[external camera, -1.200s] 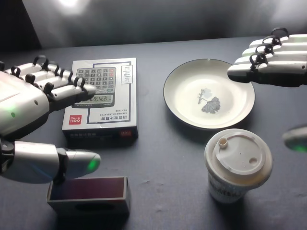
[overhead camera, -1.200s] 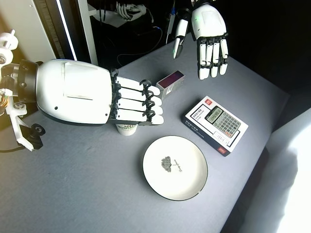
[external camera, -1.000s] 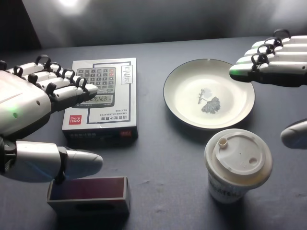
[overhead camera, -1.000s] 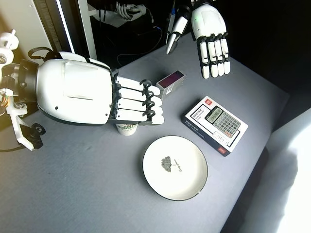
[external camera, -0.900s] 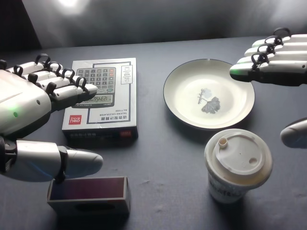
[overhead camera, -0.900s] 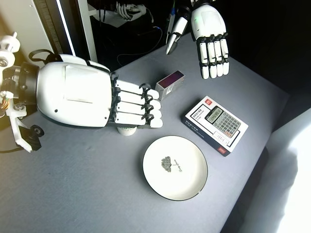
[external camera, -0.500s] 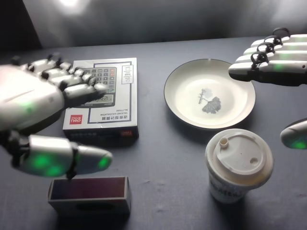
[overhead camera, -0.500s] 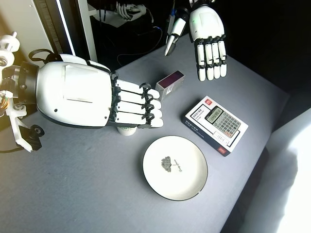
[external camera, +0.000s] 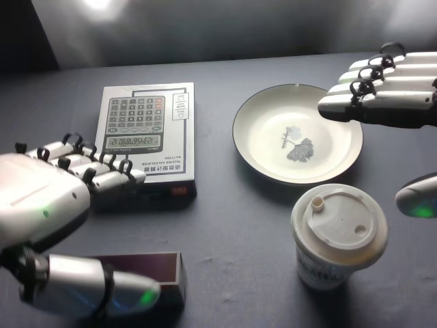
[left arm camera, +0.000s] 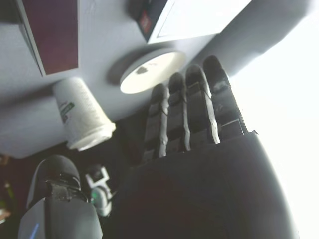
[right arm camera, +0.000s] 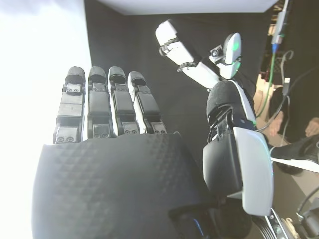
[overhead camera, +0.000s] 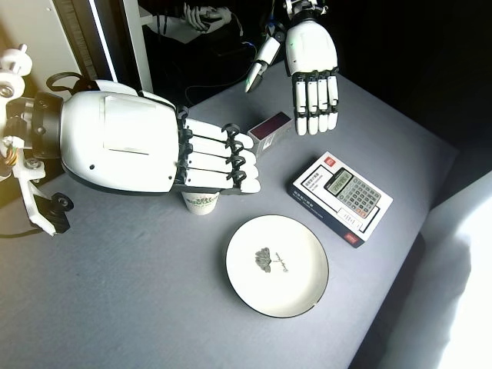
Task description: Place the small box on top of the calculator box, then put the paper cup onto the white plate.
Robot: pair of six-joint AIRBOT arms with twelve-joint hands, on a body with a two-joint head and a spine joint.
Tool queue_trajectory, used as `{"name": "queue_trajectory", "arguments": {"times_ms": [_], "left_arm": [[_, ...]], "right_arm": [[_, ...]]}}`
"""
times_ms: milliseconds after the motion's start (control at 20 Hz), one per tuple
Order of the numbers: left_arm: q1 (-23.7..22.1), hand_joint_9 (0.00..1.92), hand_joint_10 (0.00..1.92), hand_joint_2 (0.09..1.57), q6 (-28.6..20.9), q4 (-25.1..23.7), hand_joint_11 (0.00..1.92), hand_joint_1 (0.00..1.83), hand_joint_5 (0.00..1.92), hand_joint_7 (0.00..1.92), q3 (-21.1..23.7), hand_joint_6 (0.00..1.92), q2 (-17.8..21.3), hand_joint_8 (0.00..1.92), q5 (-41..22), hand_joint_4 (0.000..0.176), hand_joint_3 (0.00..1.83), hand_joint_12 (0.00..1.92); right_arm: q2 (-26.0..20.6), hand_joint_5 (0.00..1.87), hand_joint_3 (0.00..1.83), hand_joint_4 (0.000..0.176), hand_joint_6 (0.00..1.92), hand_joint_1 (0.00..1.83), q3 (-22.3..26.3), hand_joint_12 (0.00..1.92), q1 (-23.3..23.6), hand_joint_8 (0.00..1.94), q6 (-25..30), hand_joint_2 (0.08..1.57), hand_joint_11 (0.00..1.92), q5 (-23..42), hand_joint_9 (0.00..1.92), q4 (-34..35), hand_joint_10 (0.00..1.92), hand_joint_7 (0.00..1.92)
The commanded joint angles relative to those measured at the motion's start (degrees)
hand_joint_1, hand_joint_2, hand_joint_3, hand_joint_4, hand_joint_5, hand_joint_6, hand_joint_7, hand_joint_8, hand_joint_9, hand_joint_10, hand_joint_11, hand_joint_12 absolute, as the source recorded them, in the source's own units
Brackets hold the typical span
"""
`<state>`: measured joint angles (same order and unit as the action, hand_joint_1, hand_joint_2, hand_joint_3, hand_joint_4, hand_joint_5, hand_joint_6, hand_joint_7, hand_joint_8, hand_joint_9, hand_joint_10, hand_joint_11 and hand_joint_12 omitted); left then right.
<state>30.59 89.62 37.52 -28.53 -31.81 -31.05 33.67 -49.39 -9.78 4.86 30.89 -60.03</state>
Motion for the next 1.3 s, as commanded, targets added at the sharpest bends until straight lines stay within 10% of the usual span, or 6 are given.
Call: {"name": "queue_trajectory", "arguments": {"times_ms": [0, 400, 1250], "left_arm": [[0.4, 0.17, 0.00, 0.87, -0.7, -1.4, 0.00, 0.41, 0.15, 0.19, 0.3, 0.00, -0.2, 0.00, -7.3, 0.000, 0.00, 0.47], [4.2, 0.11, 0.01, 0.96, -1.4, -1.8, 0.00, 0.84, 0.08, 0.12, 0.0, 0.00, -5.3, 0.01, -9.9, 0.000, 0.00, 0.36], [8.7, 0.29, 0.02, 1.13, -1.4, -2.5, 0.00, 0.87, 0.28, 0.33, -5.1, 0.02, -12.6, 0.01, -11.5, 0.000, 0.00, 0.71]], "right_arm": [[-0.7, 0.00, 0.02, 0.000, 0.00, 0.00, 0.1, 0.00, 0.8, 0.00, 0.2, 1.25, 0.00, 3.7, 0.00, 2.5, 0.00, 0.00], [-0.7, 0.05, 0.00, 0.000, 0.01, 0.05, 0.4, 0.00, 0.8, 0.00, 0.2, 1.24, 0.00, 3.8, 0.00, 2.2, 0.00, 0.05], [-0.7, 0.08, 0.00, 0.000, 0.01, 0.11, 0.4, 0.00, 0.8, 0.01, 0.2, 1.26, 0.01, 4.0, 0.04, 2.0, 0.01, 0.09]]}}
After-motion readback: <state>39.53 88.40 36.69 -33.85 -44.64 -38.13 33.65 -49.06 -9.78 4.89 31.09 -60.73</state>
